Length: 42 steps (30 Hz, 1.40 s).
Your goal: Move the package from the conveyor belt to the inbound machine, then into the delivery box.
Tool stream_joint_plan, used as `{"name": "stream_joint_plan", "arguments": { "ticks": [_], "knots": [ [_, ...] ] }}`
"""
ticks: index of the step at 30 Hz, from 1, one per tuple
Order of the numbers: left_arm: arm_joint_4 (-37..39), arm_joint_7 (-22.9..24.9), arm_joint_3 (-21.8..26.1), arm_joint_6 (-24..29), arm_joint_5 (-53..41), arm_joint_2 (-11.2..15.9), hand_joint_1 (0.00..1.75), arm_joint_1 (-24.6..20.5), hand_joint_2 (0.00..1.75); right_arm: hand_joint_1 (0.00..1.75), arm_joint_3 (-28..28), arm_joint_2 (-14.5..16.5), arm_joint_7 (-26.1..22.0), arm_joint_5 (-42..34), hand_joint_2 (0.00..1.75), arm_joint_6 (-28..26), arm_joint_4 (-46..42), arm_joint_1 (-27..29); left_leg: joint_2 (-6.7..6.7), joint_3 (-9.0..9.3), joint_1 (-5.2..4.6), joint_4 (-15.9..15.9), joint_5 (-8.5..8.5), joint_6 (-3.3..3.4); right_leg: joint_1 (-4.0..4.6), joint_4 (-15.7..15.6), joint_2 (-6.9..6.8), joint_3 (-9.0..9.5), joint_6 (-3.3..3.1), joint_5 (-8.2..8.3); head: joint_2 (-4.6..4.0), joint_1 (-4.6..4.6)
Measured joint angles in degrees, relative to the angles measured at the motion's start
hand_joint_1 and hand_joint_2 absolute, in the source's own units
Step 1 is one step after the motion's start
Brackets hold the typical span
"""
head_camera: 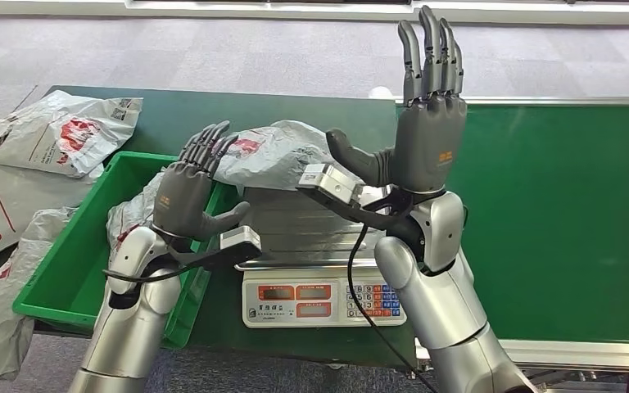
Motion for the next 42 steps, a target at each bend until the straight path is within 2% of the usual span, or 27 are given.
{"name": "stream_joint_plan", "arguments": {
  "ticks": [3,6,10,13,18,19,22,23,42],
  "knots": [
    [5.5,3.6,-2.8,0.3,-6.5,0.7,0.0,-3.6,1.75,0.0,-0.3,0.3,-0.8,-1.3,0.0,-0.2,-0.1,0.4,-0.05,-0.05,-0.01,0.0,0.01,0.02,-0.01,0.0,-0.04,-0.08,0.01,0.0,0.0,0.0],
    [14.8,7.0,-7.4,1.5,-13.4,0.9,0.0,-9.6,1.75,0.0,-0.4,1.2,-1.3,-2.4,0.0,-0.1,-0.1,0.5,-0.15,-0.12,-0.01,0.0,0.05,0.03,-0.01,0.0,-0.13,-0.08,0.03,0.02,0.0,0.0],
    [27.1,8.6,-13.0,3.6,-16.3,-0.2,0.0,-16.0,1.75,0.0,-0.4,2.5,-1.4,-2.9,0.0,0.1,0.0,0.5,0.0,-0.1,-0.02,0.0,0.06,0.03,-0.01,0.0,0.02,-0.08,0.03,0.09,0.0,0.0],
    [33.6,9.0,-15.3,4.7,-16.2,-1.0,0.0,-18.6,1.75,0.0,-0.4,2.9,-1.3,-2.9,0.0,0.1,0.0,0.5,0.01,-0.11,-0.02,0.0,0.06,0.03,-0.01,0.0,0.03,-0.1,0.04,0.1,0.0,0.0],
    [40.1,10.5,-16.9,7.4,-15.6,-1.7,0.0,-20.5,1.75,0.0,-0.6,3.2,-1.2,-2.8,0.0,0.0,-0.1,1.3,0.0,-0.11,-0.02,0.0,0.05,0.03,0.0,0.0,0.02,-0.11,0.04,0.09,0.0,0.0],
    [41.0,11.1,-17.1,8.2,-15.5,-1.8,0.07,-20.7,1.75,0.0,-0.7,3.3,-1.2,-2.7,0.0,0.0,-0.1,1.6,0.0,-0.12,-0.02,0.0,0.05,0.02,0.0,0.0,0.02,-0.11,0.04,0.09,0.0,0.0],
    [42.8,12.5,-17.4,10.2,-15.4,-2.1,1.38,-20.9,1.75,0.0,-1.0,3.4,-1.2,-2.4,0.0,-0.1,-0.4,2.5,0.0,-0.12,-0.01,0.0,0.05,0.02,0.0,0.0,0.02,-0.12,0.04,0.09,0.0,0.0],
    [43.2,12.7,-17.4,10.6,-15.3,-2.2,1.75,-20.9,1.75,0.0,-1.0,3.4,-1.1,-2.3,0.0,-0.1,-0.6,2.6,0.0,-0.12,-0.02,0.0,0.05,0.02,0.0,0.0,0.02,-0.12,0.04,0.09,0.0,0.0],
    [45.4,12.2,-17.4,13.6,-12.9,-2.9,1.75,-20.9,1.75,0.0,-2.4,3.4,0.2,-0.4,0.0,0.0,-2.3,4.4,0.0,-0.12,-0.02,0.0,0.05,0.02,0.0,0.0,0.02,-0.11,0.04,0.09,0.0,0.0]
  ]
}}
